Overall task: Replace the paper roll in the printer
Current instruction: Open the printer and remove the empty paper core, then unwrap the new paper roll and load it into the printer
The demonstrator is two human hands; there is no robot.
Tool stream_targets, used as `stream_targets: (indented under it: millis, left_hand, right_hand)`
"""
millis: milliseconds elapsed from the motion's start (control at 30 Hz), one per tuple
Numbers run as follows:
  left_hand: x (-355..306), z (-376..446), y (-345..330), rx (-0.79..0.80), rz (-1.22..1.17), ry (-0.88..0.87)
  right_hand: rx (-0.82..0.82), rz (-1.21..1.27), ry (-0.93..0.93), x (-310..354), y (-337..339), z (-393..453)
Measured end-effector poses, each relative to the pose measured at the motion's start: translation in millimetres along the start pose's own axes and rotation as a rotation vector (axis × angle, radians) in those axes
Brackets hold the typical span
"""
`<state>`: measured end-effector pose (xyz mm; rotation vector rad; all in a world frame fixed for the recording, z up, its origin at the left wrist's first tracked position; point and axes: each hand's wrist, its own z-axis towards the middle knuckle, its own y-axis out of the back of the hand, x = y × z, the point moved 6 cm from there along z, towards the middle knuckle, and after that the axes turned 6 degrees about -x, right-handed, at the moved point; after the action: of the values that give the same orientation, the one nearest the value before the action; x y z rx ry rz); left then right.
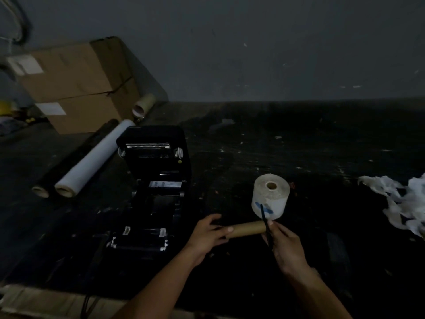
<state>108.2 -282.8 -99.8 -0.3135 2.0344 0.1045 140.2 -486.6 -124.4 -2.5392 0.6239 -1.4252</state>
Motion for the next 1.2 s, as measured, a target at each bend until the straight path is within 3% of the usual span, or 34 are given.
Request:
stream_targets:
  millis: [400,667,800,933,1067,1200]
  left_hand:
    - [10.8,-1.3,30.6,-0.160,-0.001,-0.064]
    - [8.1,1.1,44.2,-0.325,0.286,-0.156]
    - [9.2,1.7,28.1,-0.232,0.557,-0.235]
    - [11.4,3.7,18.8,-0.172,0.789,-0.318]
    - [5.3,9.7,17.3,-0.130,0.779,-0.308]
    - [-14.5,20.9,8.6,-0.125,0.681,-0.299]
  right_hand:
    - [-0.202,-0.159,0.140,16.7,72.0,25.0]
    - [-0.245,-0.477,0.198,20.6,92.9,44.1]
    - [-0.238,-0.903,0.433,29.3,74.0,27.3]
    - [-0.197,-1.076,0.578,27.7,54.8,14.7]
    - [-0.209,-1.091,0.607,37.8,51.1,12.8]
    - [-0.213,-1.060,0.777,80.2,28.6,11.8]
